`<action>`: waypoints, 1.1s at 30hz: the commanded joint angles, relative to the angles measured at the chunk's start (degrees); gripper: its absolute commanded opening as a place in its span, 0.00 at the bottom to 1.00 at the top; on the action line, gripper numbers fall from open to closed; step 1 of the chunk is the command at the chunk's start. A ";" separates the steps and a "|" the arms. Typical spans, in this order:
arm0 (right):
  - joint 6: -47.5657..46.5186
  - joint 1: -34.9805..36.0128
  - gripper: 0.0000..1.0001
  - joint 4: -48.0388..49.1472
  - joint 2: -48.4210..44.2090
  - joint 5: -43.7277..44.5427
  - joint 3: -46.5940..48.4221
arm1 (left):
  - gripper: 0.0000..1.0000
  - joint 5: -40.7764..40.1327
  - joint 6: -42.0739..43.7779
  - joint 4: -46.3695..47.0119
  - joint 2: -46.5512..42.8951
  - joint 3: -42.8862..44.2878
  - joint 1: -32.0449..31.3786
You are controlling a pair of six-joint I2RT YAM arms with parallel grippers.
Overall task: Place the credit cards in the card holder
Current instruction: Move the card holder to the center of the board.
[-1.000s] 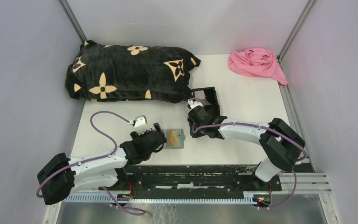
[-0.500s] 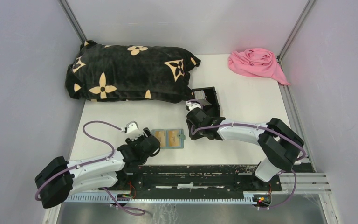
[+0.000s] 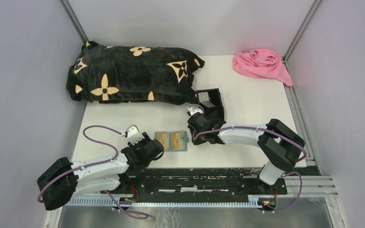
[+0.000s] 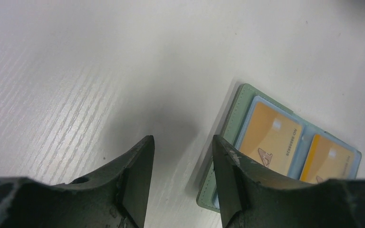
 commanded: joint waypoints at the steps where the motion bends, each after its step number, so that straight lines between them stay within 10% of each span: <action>1: 0.83 1.09 0.20 2.14 0.77 0.18 2.58 | 0.55 -1.58 -1.32 -1.23 4.17 2.68 0.27; 33: 1.00 2.36 0.19 2.20 7.63 -0.54 8.86 | 0.49 3.46 2.29 7.70 12.38 3.53 -0.05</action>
